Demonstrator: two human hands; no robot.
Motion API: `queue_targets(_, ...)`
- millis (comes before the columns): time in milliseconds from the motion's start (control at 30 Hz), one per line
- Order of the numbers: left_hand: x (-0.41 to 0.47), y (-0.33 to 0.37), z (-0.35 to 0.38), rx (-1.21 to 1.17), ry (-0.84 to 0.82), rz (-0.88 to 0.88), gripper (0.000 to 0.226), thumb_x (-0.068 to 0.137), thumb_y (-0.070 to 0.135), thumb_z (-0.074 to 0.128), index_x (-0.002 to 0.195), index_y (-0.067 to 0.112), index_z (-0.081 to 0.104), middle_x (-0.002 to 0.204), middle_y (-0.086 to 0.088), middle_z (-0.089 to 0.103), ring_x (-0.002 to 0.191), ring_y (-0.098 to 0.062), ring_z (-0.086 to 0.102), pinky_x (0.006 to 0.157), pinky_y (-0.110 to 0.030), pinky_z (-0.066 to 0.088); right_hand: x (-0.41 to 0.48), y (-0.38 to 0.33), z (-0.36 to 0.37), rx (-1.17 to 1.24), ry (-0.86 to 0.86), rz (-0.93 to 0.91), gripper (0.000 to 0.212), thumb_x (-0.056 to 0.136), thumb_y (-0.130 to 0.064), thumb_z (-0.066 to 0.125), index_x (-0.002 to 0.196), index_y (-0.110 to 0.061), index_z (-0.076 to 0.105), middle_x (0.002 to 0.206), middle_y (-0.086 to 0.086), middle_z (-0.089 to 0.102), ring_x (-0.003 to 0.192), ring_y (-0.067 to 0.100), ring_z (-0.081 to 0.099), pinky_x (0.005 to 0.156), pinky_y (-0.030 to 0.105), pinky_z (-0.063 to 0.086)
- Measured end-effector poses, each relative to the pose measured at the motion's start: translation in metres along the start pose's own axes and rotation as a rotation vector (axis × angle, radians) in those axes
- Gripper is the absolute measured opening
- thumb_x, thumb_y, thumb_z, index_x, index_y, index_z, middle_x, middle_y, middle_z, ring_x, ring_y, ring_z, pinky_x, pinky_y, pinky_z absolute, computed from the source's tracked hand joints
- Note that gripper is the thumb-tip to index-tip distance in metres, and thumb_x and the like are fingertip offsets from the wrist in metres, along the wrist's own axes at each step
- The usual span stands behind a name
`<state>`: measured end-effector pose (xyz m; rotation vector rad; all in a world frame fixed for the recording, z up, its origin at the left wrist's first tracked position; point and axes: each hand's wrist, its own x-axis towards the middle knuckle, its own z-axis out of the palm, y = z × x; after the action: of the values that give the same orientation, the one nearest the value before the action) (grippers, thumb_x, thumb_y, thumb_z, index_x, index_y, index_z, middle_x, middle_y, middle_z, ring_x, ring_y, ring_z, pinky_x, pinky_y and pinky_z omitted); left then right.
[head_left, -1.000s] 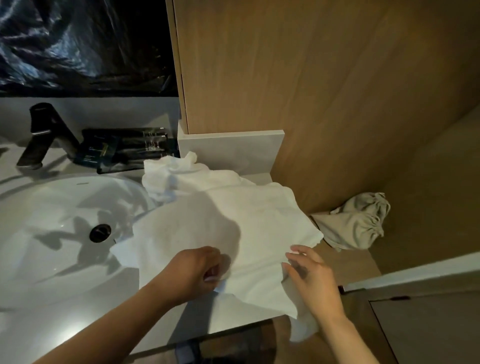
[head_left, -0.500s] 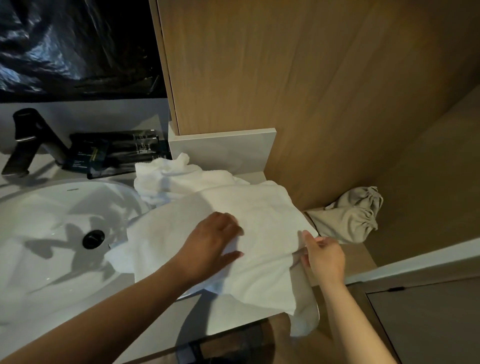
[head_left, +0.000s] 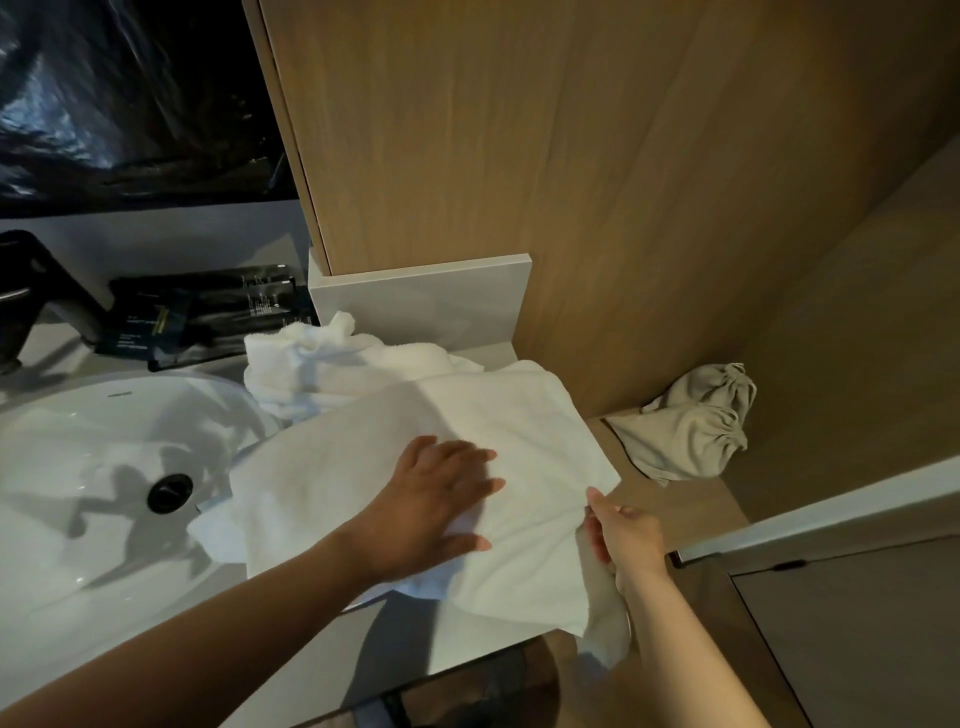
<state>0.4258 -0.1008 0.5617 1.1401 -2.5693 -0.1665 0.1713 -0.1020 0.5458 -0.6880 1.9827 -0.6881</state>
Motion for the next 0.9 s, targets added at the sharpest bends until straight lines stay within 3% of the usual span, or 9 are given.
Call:
queue_targets(100, 0.020, -0.012, -0.020, -0.087, 0.078, -0.090, 0.048, 0.084, 0.051, 0.062, 0.119, 0.018, 0.065, 0.128, -0.007, 0.060, 0.116, -0.028, 0.056, 0.098, -0.044, 0.044, 0.001, -0.009, 0.001, 0.047, -0.013, 0.037, 0.046, 0.092, -0.030, 0.066, 0.054, -0.010, 0.050, 0.035, -0.003, 0.043, 0.036, 0.013, 0.039, 0.046, 0.028, 0.033)
queue_targets(200, 0.049, -0.029, -0.034, -0.047, 0.023, -0.184, 0.056, 0.081, 0.042, 0.072, 0.124, 0.007, 0.062, 0.131, -0.017, 0.057, 0.119, -0.036, 0.054, 0.100, -0.048, 0.044, -0.004, -0.017, 0.005, 0.183, -0.042, 0.099, 0.038, 0.090, -0.026, 0.070, 0.063, -0.009, 0.049, 0.045, 0.000, 0.047, 0.041, 0.013, 0.039, 0.048, 0.027, 0.034)
queue_targets(367, 0.091, -0.050, -0.032, -0.050, -0.216, -0.420, 0.064, 0.092, 0.050, 0.053, 0.142, 0.012, 0.043, 0.142, -0.011, 0.046, 0.130, -0.027, 0.042, 0.109, -0.040, 0.032, -0.015, -0.021, 0.012, 0.210, -0.076, 0.120, 0.038, 0.090, -0.039, 0.067, 0.074, -0.009, 0.051, 0.062, 0.008, 0.053, 0.052, 0.015, 0.047, 0.055, 0.025, 0.041)
queue_targets(533, 0.107, -0.062, -0.020, -0.075, -0.332, -0.546, 0.058, 0.097, 0.050, 0.043, 0.141, 0.013, 0.043, 0.138, -0.013, 0.050, 0.128, -0.028, 0.044, 0.109, -0.035, 0.032, -0.025, -0.032, 0.023, 0.123, -0.132, 0.154, 0.042, 0.098, -0.045, 0.052, 0.077, -0.009, 0.053, 0.065, 0.008, 0.055, 0.053, 0.015, 0.049, 0.051, 0.023, 0.042)
queue_targets(700, 0.126, -0.074, -0.017, -0.117, -0.465, -0.632, 0.059, 0.100, 0.051, 0.034, 0.139, 0.008, 0.045, 0.141, -0.013, 0.050, 0.131, -0.027, 0.044, 0.106, -0.031, 0.031, -0.037, -0.030, 0.040, 0.200, -0.053, 0.150, 0.033, 0.101, -0.042, 0.046, 0.087, -0.014, 0.057, 0.077, 0.005, 0.063, 0.066, 0.015, 0.059, 0.047, 0.020, 0.044)
queue_targets(767, 0.132, -0.081, -0.020, -0.159, -0.495, -0.670, 0.061, 0.094, 0.055, 0.046, 0.131, 0.007, 0.052, 0.137, -0.012, 0.054, 0.125, -0.027, 0.049, 0.095, -0.029, 0.037, -0.041, -0.028, 0.043, 0.294, -0.032, 0.156, 0.028, 0.101, -0.041, 0.047, 0.093, -0.017, 0.058, 0.088, 0.006, 0.066, 0.077, 0.019, 0.063, 0.055, 0.023, 0.047)
queue_targets(833, 0.134, -0.090, -0.025, -0.235, -0.479, -0.703, 0.055, 0.084, 0.056, 0.062, 0.112, 0.009, 0.063, 0.120, -0.011, 0.063, 0.105, -0.026, 0.057, 0.077, -0.025, 0.038, -0.044, -0.026, 0.045, 0.362, -0.020, 0.153, 0.024, 0.100, -0.040, 0.048, 0.096, -0.019, 0.058, 0.094, 0.006, 0.068, 0.087, 0.022, 0.064, 0.064, 0.027, 0.050)
queue_targets(900, 0.134, -0.094, -0.029, -0.366, -0.465, -0.718, 0.046, 0.078, 0.053, 0.070, 0.095, 0.009, 0.065, 0.104, -0.009, 0.066, 0.089, -0.023, 0.057, 0.069, -0.026, 0.039, -0.047, -0.024, 0.047, 0.385, -0.006, 0.149, 0.024, 0.100, -0.040, 0.047, 0.096, -0.020, 0.059, 0.096, 0.004, 0.068, 0.091, 0.022, 0.063, 0.072, 0.029, 0.051)
